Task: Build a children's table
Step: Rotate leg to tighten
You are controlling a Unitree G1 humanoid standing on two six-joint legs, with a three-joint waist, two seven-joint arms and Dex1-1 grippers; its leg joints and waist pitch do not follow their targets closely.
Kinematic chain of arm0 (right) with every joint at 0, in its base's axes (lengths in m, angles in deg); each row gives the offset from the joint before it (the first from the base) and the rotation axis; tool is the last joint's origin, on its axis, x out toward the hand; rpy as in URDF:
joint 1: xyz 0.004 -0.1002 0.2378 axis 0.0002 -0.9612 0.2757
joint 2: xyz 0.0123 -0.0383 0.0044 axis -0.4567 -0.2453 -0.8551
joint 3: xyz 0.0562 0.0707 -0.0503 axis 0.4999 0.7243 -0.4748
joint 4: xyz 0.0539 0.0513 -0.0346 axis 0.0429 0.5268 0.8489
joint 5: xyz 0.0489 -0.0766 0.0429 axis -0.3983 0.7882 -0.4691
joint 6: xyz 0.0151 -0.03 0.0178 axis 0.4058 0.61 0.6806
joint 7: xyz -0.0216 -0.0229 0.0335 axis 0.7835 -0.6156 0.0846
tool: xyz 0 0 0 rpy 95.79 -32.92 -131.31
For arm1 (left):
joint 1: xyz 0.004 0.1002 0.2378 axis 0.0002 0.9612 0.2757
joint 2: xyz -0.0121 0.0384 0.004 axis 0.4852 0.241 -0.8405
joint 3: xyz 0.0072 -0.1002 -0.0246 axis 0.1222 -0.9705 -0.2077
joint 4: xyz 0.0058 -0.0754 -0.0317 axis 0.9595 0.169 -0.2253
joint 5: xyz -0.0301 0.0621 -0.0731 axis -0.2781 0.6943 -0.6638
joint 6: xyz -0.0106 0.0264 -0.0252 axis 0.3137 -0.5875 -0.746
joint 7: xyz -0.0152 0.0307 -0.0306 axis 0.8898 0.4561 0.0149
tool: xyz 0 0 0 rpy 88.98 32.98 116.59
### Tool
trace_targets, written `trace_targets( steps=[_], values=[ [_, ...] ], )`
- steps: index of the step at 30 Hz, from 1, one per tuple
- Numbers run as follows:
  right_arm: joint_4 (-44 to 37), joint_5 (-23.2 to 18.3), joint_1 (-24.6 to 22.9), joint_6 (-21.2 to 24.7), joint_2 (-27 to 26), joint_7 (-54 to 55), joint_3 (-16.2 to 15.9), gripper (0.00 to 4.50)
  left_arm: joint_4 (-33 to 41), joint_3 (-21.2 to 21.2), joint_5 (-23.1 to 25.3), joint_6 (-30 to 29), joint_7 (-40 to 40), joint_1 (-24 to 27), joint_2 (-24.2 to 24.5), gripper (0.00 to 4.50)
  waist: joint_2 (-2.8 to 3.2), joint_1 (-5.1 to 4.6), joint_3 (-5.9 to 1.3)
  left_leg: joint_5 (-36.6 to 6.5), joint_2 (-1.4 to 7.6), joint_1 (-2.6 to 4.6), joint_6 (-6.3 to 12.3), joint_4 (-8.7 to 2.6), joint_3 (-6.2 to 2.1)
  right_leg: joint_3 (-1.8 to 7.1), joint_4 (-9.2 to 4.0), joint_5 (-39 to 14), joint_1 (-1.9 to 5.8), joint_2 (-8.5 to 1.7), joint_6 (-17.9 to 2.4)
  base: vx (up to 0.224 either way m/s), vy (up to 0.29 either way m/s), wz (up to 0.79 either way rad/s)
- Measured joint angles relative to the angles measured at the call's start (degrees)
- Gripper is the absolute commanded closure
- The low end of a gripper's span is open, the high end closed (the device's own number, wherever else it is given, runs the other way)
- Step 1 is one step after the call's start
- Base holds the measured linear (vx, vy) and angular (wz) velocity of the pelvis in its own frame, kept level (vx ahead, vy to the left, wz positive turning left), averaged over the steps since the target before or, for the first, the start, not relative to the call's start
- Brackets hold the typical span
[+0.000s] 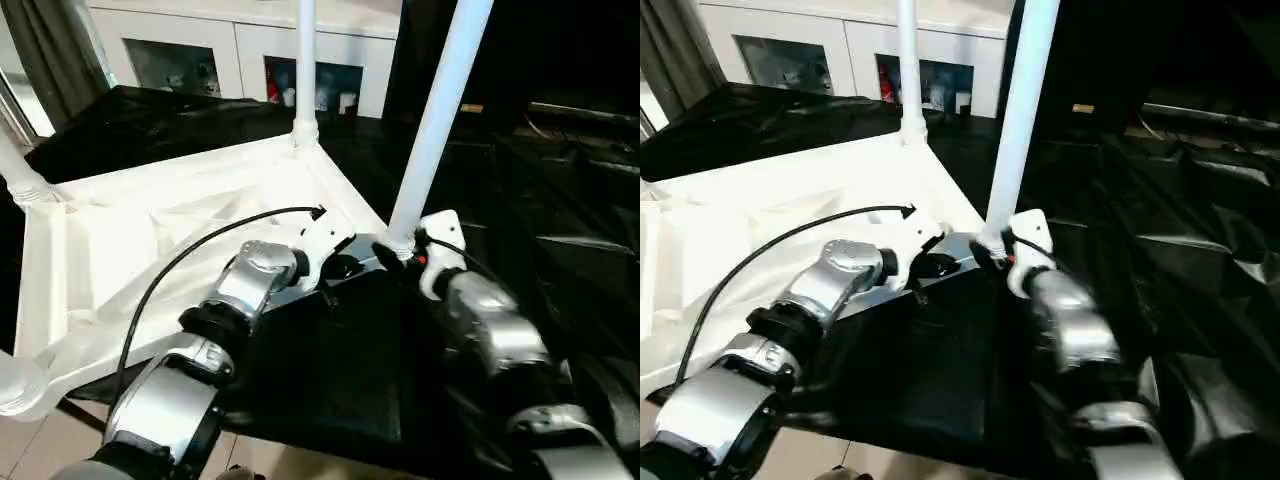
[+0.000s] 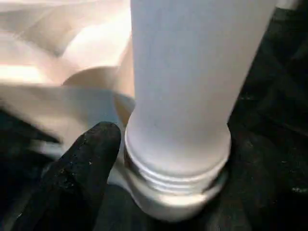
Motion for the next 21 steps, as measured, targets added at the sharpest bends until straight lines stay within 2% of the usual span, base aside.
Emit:
trace_targets(
  steps=[7, 14, 17, 19, 21],
  values=[
    [-4.0, -1.7, -2.3, 0.0, 6.6, -14.5, -2.8, 0.88, 2.7, 0.8, -0.6, 2.7, -9.4, 2.0, 4.5, 4.50, -0.03, -0.12, 0.02, 0.1, 0.05, -0.05, 0.16, -0.04, -0.01, -0.03, 0.00, 0.0, -0.08, 0.03, 0.0, 0.000, 0.000, 0.00],
    [-6.8, -2.7, -3.6, 0.1, 8.8, -22.7, -5.0, 0.88, 6.4, 1.6, -2.1, 3.3, -18.3, 4.6, 8.9, 4.50, -0.10, -0.30, 0.07, 0.1, 0.07, -0.10, 0.15, -0.06, -0.01, -0.05, 0.02, 0.0, -0.15, 0.04, 0.0, 0.000, 0.000, 0.00],
    [-8.0, -3.5, -3.8, 0.1, 8.9, -25.1, -6.1, 0.88, 8.5, 2.3, -2.7, 3.2, -22.5, 5.7, 10.2, 4.50, -0.10, 0.24, 0.07, 0.1, 0.08, -0.13, 0.15, -0.05, 0.00, -0.06, 0.03, 0.0, -0.18, 0.04, 0.0, 0.000, 0.000, 0.00],
    [-8.3, -3.7, -3.9, -0.1, 8.4, -26.0, -7.0, 0.88, 9.1, 2.8, -2.7, 3.3, -24.2, 5.9, 10.2, 4.50, -0.10, 1.01, 0.07, 0.1, 0.07, -0.16, 0.14, 0.01, 0.01, -0.05, 0.03, 0.0, -0.17, 0.03, 0.0, 0.000, 0.000, 0.00],
    [-8.4, -3.8, -3.9, -0.3, 8.5, -26.6, -7.2, 0.88, 9.3, 2.8, -2.8, 3.2, -24.6, 6.0, 10.5, 4.50, -0.12, 1.04, 0.08, 0.1, 0.07, -0.19, 0.11, 0.08, 0.03, -0.03, 0.04, 0.0, -0.17, 0.02, 0.0, 0.000, 0.000, 0.00]
  ],
)
